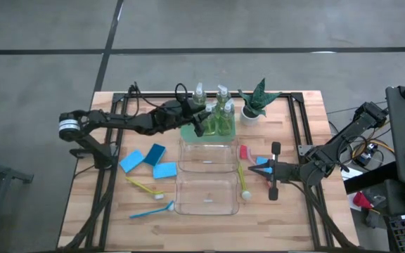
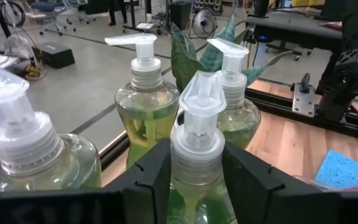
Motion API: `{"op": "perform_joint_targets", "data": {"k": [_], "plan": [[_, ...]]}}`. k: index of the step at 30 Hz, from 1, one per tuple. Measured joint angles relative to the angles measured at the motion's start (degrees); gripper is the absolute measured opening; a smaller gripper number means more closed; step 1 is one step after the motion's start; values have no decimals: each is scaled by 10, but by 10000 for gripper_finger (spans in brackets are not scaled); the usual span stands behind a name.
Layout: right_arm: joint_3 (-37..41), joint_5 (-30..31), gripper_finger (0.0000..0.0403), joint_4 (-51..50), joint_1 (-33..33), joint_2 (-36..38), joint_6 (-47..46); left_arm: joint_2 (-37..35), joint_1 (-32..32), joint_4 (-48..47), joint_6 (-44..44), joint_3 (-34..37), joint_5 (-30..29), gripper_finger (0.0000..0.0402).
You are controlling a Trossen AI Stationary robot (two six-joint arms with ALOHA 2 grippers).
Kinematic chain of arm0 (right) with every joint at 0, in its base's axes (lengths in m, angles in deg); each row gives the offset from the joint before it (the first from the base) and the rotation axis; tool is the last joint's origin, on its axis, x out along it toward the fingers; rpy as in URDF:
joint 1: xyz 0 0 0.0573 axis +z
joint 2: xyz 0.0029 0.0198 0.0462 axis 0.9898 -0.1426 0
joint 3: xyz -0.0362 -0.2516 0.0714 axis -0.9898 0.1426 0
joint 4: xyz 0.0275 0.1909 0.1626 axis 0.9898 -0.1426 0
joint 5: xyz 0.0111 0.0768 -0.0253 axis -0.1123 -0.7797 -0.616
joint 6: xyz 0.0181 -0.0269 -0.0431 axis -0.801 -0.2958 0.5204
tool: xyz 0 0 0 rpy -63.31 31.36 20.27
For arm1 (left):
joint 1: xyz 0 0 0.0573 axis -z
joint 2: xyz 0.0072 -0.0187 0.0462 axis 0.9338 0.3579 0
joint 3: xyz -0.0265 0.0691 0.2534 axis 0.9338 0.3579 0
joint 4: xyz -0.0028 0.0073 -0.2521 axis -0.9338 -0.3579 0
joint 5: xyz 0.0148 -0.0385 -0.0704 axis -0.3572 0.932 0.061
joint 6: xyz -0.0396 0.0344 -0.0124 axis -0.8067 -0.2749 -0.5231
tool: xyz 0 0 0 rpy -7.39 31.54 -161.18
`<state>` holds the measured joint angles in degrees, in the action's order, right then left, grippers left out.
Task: Pick & Place Kitchen Sink Supplies
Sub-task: Put the transparent soap dispenser into the blue bin, then put the blue sponge into the top transparent bin
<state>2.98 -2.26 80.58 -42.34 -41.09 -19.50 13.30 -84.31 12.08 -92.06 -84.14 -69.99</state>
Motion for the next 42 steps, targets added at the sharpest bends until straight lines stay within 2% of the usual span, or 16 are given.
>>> {"op": "perform_joint_targets", "data": {"k": [5, 10, 16, 28, 34, 42], "plan": [[0, -1, 8, -3, 0, 0, 0, 0, 1, -7, -13, 2, 1, 159], [0, -1, 8, -3, 0, 0, -2, -1, 1, -13, -23, 2, 3, 207], [4, -1, 8, -3, 0, 0, -9, -40, 7, -79, -6, 3, 6, 243], [6, -1, 8, -3, 0, 0, -11, -160, 47, -248, -15, 3, 5, 246], [6, -1, 8, -3, 0, 0, -3, -206, 83, -305, -50, 18, 5, 246], [5, -1, 8, 1, 0, 0, 14, -245, 122, -392, -139, 47, 3, 246]]}}
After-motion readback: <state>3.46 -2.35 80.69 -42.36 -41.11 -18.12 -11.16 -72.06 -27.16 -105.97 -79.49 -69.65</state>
